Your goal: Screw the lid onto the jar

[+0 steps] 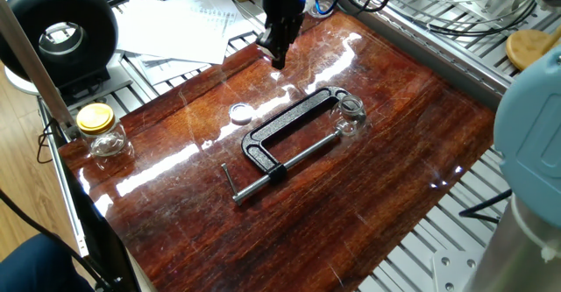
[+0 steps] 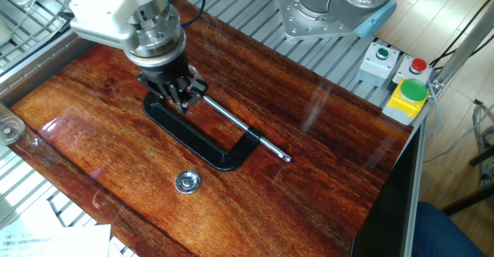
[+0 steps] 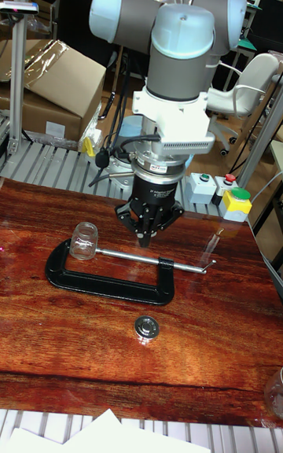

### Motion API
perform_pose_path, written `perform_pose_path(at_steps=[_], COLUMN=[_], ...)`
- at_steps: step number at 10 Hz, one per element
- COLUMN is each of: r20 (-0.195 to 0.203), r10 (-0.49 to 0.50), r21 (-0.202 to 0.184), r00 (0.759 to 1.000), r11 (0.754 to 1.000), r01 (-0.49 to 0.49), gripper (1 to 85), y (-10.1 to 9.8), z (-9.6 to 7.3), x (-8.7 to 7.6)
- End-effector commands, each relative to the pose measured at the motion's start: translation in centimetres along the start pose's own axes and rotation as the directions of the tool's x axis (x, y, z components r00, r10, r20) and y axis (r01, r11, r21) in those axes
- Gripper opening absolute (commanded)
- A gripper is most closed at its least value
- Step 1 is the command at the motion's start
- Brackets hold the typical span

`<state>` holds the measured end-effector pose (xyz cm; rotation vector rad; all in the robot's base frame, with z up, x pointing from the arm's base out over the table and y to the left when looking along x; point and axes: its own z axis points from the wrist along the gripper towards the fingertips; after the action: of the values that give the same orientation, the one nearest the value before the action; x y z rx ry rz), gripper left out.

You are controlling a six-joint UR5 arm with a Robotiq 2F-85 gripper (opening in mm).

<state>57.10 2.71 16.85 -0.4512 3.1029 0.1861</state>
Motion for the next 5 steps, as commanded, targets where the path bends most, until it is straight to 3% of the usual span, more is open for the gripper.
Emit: perform_pose_path(at_steps=[1, 2, 3, 4, 5], r20=[0.024, -0.01, -0.024, -0.018, -0.021], r10=[-0.023, -0.023, -0.024, -0.027, -0.017], r21=[-0.006, -0.014, -0.001, -0.009, -0.021], r00=[0.999, 1.0, 0.999, 0.999, 1.0], r11=[1.0, 1.0, 1.0, 1.0, 1.0], r01=[0.023, 0.023, 0.024, 0.027, 0.017], gripper=[1.7, 1.7, 1.7, 1.7, 1.7], y=[0.0, 0.2, -0.1, 0.3, 1.1], z=[-0.2, -0.2, -0.2, 0.3, 1.2], x=[-0.6, 0.3, 0.1, -3.1, -5.1])
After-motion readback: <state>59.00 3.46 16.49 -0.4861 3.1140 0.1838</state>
